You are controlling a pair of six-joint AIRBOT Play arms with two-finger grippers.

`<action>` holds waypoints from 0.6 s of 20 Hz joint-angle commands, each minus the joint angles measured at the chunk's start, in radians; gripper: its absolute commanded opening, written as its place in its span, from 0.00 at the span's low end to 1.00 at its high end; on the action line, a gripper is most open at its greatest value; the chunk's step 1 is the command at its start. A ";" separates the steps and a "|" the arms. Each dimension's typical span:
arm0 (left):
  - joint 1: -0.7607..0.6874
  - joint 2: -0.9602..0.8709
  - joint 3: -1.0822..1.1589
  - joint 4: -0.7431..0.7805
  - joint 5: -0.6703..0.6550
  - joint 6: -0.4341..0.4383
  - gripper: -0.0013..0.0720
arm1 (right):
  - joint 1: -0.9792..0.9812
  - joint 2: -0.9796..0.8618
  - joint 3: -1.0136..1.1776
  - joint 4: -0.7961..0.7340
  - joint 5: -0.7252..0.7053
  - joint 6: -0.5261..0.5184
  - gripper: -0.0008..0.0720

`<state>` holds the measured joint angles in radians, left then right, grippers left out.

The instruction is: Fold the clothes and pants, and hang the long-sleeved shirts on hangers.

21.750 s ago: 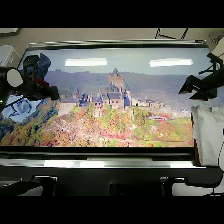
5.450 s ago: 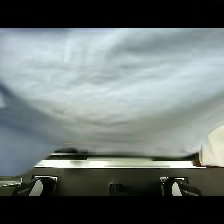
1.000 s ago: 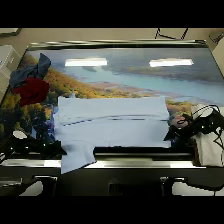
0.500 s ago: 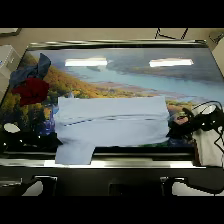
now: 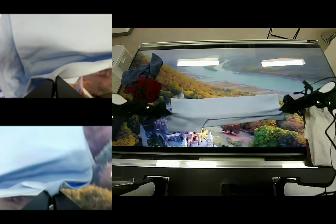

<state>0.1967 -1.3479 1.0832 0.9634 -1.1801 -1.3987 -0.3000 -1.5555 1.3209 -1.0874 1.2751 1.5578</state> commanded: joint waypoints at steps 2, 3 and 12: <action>-0.024 -0.201 0.217 0.000 0.029 -0.054 0.04 | 0.032 -0.134 0.124 0.012 -0.171 0.092 0.08; -0.029 -0.239 0.245 -0.003 0.029 -0.053 0.04 | 0.032 -0.154 0.126 0.022 -0.192 0.092 0.08; -0.046 -0.365 0.309 -0.040 0.003 -0.060 0.61 | 0.016 -0.237 0.155 0.167 -0.182 0.071 0.67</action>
<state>0.1455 -1.6943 1.3621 0.9447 -1.1454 -1.4574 -0.2722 -1.7813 1.4517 -0.9779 1.0775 1.6432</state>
